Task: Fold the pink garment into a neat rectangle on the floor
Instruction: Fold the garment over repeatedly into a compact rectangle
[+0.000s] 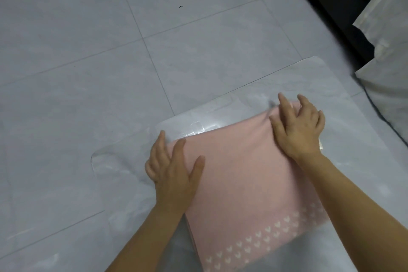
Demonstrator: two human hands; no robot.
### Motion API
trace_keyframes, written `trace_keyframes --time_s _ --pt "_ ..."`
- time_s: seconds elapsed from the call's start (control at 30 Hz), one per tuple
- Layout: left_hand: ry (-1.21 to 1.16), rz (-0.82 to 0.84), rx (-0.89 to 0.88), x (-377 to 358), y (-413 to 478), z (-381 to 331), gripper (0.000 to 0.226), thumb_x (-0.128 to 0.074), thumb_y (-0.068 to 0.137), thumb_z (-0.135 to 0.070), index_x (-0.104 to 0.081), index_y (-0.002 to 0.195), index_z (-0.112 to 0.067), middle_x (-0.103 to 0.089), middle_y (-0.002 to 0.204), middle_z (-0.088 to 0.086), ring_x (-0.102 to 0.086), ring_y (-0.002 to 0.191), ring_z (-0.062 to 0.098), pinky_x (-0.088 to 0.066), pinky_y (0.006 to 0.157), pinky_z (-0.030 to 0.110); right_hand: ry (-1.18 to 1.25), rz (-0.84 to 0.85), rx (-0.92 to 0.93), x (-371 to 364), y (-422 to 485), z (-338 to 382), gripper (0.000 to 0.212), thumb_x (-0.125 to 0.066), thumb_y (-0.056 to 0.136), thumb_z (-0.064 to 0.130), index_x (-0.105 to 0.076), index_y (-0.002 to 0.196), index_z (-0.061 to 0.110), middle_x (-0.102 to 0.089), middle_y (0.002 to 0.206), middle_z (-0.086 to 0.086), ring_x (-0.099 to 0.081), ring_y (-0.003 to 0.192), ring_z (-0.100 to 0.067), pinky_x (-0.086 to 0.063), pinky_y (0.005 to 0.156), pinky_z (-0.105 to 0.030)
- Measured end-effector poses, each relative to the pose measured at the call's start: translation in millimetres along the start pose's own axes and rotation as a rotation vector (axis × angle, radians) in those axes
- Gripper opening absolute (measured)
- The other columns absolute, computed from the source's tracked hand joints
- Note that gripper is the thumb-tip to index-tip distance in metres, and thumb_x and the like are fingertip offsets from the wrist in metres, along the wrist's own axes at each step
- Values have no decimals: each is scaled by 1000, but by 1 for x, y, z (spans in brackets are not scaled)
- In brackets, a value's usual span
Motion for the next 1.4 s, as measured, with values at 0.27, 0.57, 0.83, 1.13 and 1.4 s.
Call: trace_keyframes --time_s 0.27,0.57,0.83,1.13,1.4 --pt "395 223 -358 -51 -18 -45 72 -25 81 -73 -16 145 -40 -15 156 2 -7 143 35 -5 103 70 -194 191 289 -30 -49 30 75 -9 80 78 -9 146 42 -2 159 0 -2 146 -28 -4 114 -55" --pt "354 329 -586 -42 -109 -34 91 -35 75 -78 -32 143 -18 -21 153 13 -19 140 39 -17 105 65 -278 428 608 -14 -119 -21 90 -23 77 84 -4 149 34 -1 159 -7 1 146 -28 -3 114 -50" --pt "495 449 -597 -46 -142 -36 95 -69 51 -51 -45 134 -11 -40 143 21 -37 128 48 -33 98 66 -365 426 703 2 -142 -61 98 -75 63 40 -26 147 30 -29 153 -6 -29 140 -27 -19 110 -42" --pt "423 624 -830 -6 -160 -20 79 -85 27 -27 -65 104 -22 -72 105 -2 -69 93 13 -56 67 19 -283 213 766 21 -224 -55 64 -46 55 6 -68 113 18 -72 106 -6 -70 94 -20 -55 78 -42" --pt "-191 865 -381 45 -157 -13 14 -59 73 -46 -68 85 -45 -67 87 -31 -59 83 -10 -47 78 15 133 482 219 58 -268 -87 38 -57 73 66 -63 95 36 -66 81 21 -60 76 -3 -38 88 -26"
Point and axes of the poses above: each hand's wrist, its own y-axis towards the middle knuckle, its own x-axis out of the back of the hand, z = x × y, the point moved 6 cm from there along y, towards the middle knuckle
